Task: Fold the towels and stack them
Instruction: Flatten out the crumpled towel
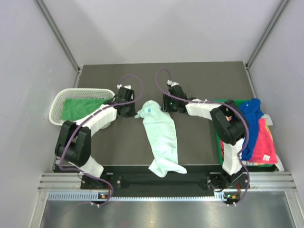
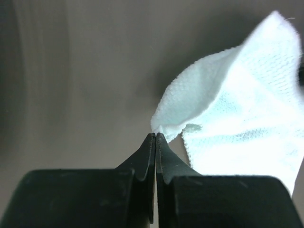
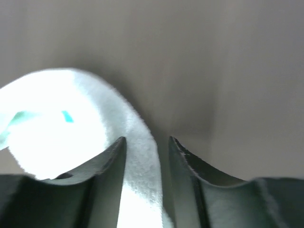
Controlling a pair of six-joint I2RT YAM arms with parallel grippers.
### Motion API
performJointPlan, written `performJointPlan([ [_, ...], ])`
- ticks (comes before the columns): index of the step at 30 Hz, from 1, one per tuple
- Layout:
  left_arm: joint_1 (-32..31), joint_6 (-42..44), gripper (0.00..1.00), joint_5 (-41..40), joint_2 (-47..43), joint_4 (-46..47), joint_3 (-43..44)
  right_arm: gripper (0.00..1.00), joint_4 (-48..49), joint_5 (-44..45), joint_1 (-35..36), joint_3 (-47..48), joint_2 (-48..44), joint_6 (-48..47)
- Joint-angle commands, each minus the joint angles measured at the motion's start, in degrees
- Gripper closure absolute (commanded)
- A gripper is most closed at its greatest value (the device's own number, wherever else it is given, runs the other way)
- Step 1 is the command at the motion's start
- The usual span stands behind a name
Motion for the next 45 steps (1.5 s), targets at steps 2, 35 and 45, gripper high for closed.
performJointPlan([
  [2,0.0,-0.2,1.00,0.1,-4.3,2.0,-1.4,0.64,3.2,0.5,3.5,-2.2,-2.7,1.0],
  [35,0.5,0.8,1.00,-0.3,-7.3,2.1,-3.7,0.55,3.7,18.7,9.6,-18.1,-21.7,3.8],
  [45,0.6,0.4,1.00,1.0,-9.9,1.1,-6.6,0.45,1.4,11.3,4.0,-3.6,-10.1,-0.6],
])
